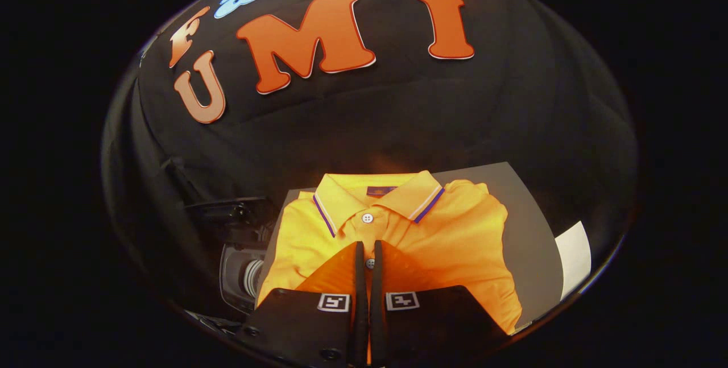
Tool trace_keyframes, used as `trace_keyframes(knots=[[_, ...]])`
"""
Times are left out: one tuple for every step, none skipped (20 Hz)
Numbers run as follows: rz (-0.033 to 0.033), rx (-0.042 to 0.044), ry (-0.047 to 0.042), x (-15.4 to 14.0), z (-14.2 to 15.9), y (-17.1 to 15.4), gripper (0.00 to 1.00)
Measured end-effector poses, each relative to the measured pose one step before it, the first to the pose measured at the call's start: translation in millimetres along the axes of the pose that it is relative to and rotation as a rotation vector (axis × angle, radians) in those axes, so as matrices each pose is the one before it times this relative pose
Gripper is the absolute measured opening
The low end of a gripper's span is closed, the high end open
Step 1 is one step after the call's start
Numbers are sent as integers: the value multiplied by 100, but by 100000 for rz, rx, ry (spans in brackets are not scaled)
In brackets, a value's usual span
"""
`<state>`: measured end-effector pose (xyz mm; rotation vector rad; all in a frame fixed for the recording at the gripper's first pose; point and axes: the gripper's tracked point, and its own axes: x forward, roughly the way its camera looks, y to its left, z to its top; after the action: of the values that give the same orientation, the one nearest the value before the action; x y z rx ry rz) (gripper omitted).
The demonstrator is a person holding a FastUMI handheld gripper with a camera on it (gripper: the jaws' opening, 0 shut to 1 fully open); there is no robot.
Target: Put the clothes into the washing machine and then close the washing machine lid.
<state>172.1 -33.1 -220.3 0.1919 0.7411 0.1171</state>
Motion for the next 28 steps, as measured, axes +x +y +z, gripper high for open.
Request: trace_keyframes(knots=[[928, -393, -176, -588, 59, 525, 10], [1017, 167, -984, -443, 197, 615, 10], [1470, 281, -1768, -345, 54, 1147, 10], [1842, 210, -1651, -379, 421, 1254, 10], [1676, 289, -1020, -359, 83, 1227, 10], [1101, 587, -1980, -443, 285, 1177, 10], [1186, 660, -1341, -481, 114, 1334, 10], [1588, 869, -1808, -370, 348, 1482, 9], [1916, 525, -937, -467, 146, 1632, 10], [1243, 789, -669, -176, 7, 1402, 9], [1292, 236, -1133, -257, -41, 1568, 9], [1437, 16, -858, 62, 126, 1547, 10], [2533, -1295, -1034, -235, -206, 1945, 9], [1548, -1905, -413, 178, -99, 1732, 9], [1425, -1821, -764, -104, -340, 1697, 10], [1928, -1381, -644, 312, -227, 1530, 10], [2230, -747, 155, 605, -219, 1725, 10], [2072, 221, -250, 535, -228, 1522, 10], [3210, 423, 718, 652, -331, 1596, 10], [2033, 623, -550, 644, -94, 1439, 10], [2936, 85, 457, 479, -429, 1262, 9], [2196, 395, 886, 653, -428, 1134, 10], [936, 149, 708, 736, -552, 828, 9], [669, -266, 1356, 816, -538, 735, 9], [700, -282, 597, 822, -587, 696, 9], [960, -276, 1086, 820, -619, 716, 9], [751, -57, 1620, 879, -653, 539, 9], [629, -37, 1103, 950, -490, 529, 9]])
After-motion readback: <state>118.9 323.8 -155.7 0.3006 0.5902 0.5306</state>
